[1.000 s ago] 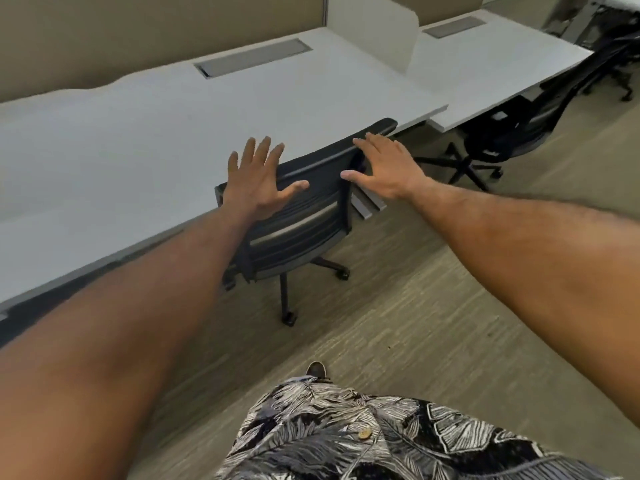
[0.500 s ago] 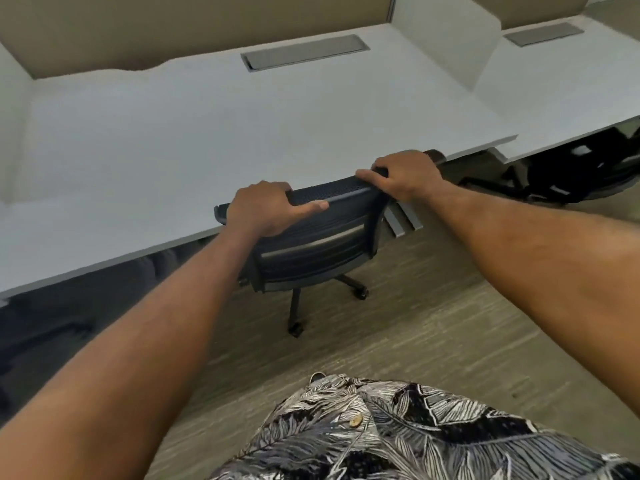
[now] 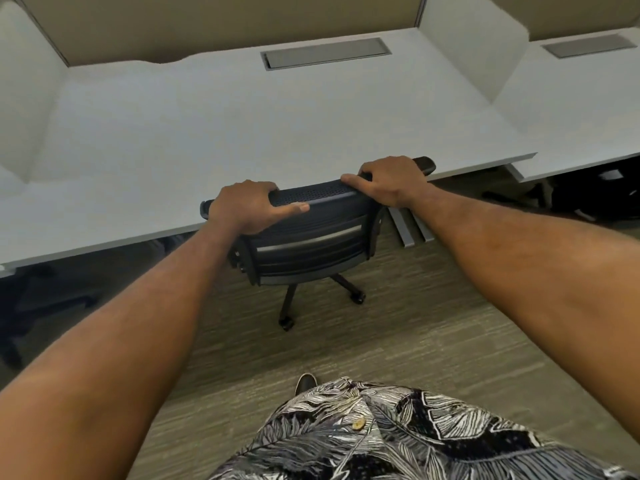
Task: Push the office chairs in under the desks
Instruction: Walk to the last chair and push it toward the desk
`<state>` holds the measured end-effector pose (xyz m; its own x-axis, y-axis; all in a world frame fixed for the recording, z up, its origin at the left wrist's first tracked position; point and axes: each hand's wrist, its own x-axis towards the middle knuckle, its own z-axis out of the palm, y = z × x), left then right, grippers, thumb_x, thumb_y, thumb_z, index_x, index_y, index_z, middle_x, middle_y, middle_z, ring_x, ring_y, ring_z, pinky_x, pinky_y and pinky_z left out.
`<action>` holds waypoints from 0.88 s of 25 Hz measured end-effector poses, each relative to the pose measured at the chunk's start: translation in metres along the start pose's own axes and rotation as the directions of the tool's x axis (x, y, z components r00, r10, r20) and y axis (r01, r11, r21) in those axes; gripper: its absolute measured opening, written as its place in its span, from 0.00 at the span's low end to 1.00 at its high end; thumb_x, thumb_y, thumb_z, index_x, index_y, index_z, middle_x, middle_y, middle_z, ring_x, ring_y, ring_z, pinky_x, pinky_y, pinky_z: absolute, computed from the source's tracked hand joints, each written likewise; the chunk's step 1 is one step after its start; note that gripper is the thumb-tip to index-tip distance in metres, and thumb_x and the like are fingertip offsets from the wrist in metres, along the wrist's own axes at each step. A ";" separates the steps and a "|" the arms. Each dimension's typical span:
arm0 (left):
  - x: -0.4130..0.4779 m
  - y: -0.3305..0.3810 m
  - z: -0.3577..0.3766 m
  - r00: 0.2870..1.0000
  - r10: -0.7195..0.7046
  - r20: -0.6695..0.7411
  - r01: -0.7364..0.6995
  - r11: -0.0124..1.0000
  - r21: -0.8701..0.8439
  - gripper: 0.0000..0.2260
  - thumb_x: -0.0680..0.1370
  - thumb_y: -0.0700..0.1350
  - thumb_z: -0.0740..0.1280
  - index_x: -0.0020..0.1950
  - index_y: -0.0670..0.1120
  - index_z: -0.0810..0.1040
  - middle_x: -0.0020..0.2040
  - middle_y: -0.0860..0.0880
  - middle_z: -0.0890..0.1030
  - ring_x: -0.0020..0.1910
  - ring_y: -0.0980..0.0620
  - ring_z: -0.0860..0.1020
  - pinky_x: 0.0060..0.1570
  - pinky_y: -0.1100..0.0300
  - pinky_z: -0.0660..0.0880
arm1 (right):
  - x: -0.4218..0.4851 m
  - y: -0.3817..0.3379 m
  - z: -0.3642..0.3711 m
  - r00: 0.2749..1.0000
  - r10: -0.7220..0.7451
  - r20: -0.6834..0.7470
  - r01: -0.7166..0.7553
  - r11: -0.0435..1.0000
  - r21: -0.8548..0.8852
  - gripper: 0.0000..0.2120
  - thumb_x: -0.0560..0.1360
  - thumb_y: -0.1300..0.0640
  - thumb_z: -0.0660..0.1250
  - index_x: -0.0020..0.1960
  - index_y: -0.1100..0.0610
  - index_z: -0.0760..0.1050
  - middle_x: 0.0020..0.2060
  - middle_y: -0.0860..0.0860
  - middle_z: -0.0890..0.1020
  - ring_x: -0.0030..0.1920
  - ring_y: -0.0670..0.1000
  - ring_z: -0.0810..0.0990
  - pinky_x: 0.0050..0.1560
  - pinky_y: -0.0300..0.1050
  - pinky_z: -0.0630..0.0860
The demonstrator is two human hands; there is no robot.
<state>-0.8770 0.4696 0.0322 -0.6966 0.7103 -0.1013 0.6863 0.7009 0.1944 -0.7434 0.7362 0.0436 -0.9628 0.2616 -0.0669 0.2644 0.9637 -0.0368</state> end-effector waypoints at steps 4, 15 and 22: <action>-0.012 0.006 -0.002 0.997 0.071 0.002 -0.071 0.993 -0.096 0.38 0.71 0.79 0.54 0.71 0.58 0.76 0.62 0.52 0.83 0.59 0.46 0.79 0.53 0.50 0.74 | -0.007 0.001 -0.003 0.999 -0.012 0.033 0.010 0.998 0.064 0.34 0.79 0.28 0.48 0.55 0.53 0.81 0.47 0.52 0.84 0.50 0.56 0.81 0.56 0.55 0.74; -0.007 0.188 0.048 0.903 0.420 -0.085 -0.397 0.895 0.203 0.47 0.73 0.78 0.46 0.85 0.51 0.50 0.85 0.44 0.48 0.83 0.45 0.46 0.80 0.38 0.43 | -0.163 0.130 0.047 0.960 0.278 -0.027 -0.265 0.937 0.225 0.44 0.77 0.29 0.59 0.83 0.50 0.49 0.83 0.56 0.50 0.82 0.57 0.52 0.80 0.57 0.54; -0.001 0.333 0.125 0.792 0.591 0.152 -0.609 0.749 0.260 0.50 0.69 0.80 0.39 0.85 0.52 0.48 0.85 0.46 0.47 0.83 0.46 0.43 0.80 0.38 0.41 | -0.322 0.218 0.096 0.832 0.546 0.098 -0.547 0.780 0.303 0.45 0.77 0.30 0.60 0.84 0.51 0.48 0.83 0.57 0.50 0.82 0.56 0.50 0.80 0.57 0.52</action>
<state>-0.6222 0.7105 -0.0251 -0.1145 0.9869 -0.1133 0.9929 0.1099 -0.0460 -0.3709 0.8567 -0.0389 -0.6518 0.7383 -0.1731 0.7496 0.5927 -0.2945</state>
